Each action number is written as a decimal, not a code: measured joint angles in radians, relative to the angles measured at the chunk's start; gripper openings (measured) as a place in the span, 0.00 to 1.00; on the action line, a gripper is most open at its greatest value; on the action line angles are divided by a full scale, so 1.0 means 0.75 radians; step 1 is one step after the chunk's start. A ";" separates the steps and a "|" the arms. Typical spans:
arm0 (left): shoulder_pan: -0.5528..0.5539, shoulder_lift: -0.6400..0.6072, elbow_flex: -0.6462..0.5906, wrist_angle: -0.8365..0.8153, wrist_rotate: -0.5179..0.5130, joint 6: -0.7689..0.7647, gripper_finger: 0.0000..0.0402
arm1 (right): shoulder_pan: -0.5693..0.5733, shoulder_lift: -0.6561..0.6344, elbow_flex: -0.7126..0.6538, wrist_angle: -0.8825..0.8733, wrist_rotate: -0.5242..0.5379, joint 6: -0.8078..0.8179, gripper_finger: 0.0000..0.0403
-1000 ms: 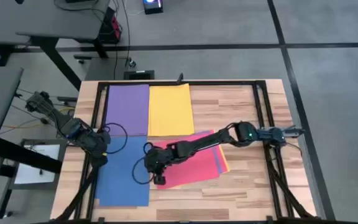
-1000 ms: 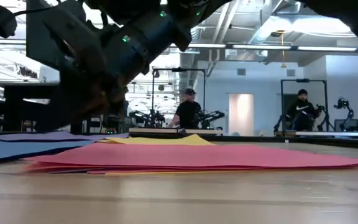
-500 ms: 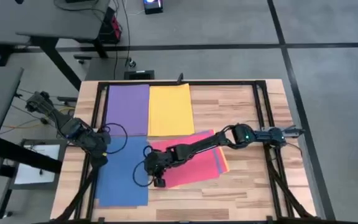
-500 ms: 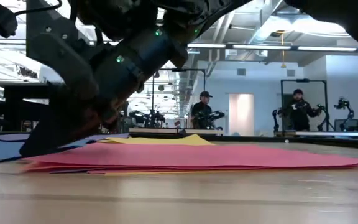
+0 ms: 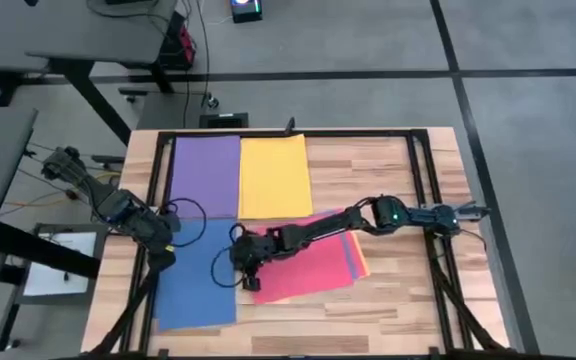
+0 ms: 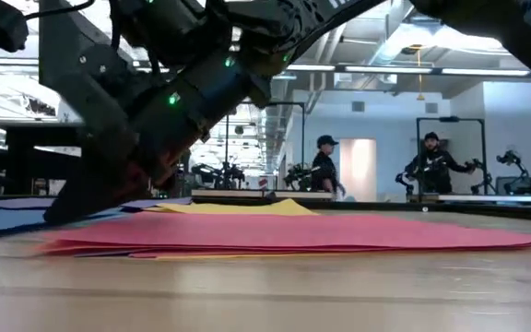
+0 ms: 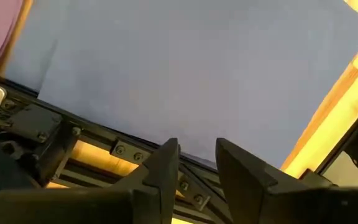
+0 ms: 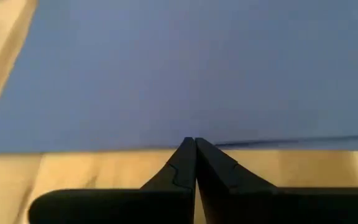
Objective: Organize paper
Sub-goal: Stack the blue paper on top of the blue paper
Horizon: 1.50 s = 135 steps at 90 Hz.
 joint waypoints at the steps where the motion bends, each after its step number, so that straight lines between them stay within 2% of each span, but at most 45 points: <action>1: 0.000 0.000 0.000 0.000 0.000 0.000 0.23 | 0.002 -0.007 0.000 0.001 0.000 0.000 0.00; 22: 0.000 -0.001 0.000 -0.003 0.000 0.006 0.23 | 0.087 -0.101 0.006 0.074 -0.003 0.025 0.00; 43: 0.001 0.000 0.000 -0.004 -0.001 0.026 0.23 | 0.234 -0.006 0.005 0.298 -0.006 0.186 0.00; 51: 0.000 0.000 0.000 -0.005 -0.001 0.025 0.23 | 0.265 0.019 -0.001 0.301 -0.009 0.228 0.00; 66: 0.000 0.001 -0.001 -0.001 -0.002 0.009 0.23 | 0.272 0.069 0.007 0.368 -0.019 0.317 0.00; 87: 0.000 0.001 -0.001 0.001 -0.002 0.021 0.23 | 0.289 0.121 0.003 0.394 -0.054 0.335 0.00; 135: 0.000 0.000 -0.001 0.018 -0.004 0.025 0.23 | 0.229 0.162 0.006 0.462 -0.034 0.169 0.00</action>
